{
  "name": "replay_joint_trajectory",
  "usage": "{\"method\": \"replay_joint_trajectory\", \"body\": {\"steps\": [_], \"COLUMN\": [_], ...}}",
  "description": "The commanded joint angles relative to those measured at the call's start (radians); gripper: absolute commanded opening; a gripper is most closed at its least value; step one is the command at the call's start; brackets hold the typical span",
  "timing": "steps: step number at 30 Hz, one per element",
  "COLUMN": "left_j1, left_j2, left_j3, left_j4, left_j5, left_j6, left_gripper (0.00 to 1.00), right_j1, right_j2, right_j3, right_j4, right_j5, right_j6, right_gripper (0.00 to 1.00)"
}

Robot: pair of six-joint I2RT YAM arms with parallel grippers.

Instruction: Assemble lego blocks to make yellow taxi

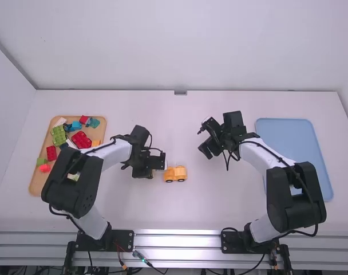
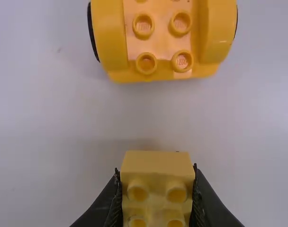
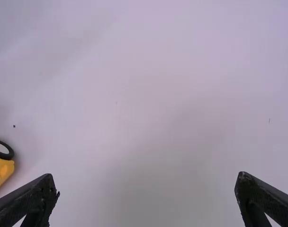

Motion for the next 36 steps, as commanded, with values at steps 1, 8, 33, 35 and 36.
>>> {"method": "replay_joint_trajectory", "body": {"steps": [1, 8, 33, 35, 36], "left_j1": [0.004, 0.003, 0.340, 0.377, 0.381], "left_j2": [0.013, 0.012, -0.089, -0.089, -0.089], "left_j3": [-0.040, -0.101, -0.012, -0.054, -0.063], "left_j4": [0.016, 0.124, -0.134, -0.091, -0.080], "left_j5": [0.016, -0.035, 0.628, 0.671, 0.676], "left_j6": [0.014, 0.011, 0.433, 0.441, 0.440], "left_gripper": [0.21, 1.00, 0.99, 0.99, 0.99], "right_j1": [-0.004, -0.004, -0.043, -0.051, -0.051], "right_j2": [-0.024, -0.024, -0.023, -0.022, -0.022], "right_j3": [0.026, 0.026, 0.024, 0.023, 0.022], "right_j4": [-0.002, -0.002, -0.089, -0.135, -0.144], "right_j5": [-0.008, -0.008, -0.555, -0.663, -0.678], "right_j6": [-0.003, -0.002, -0.349, -0.457, -0.480], "right_gripper": [0.99, 0.99, 0.99, 0.99, 0.99]}}
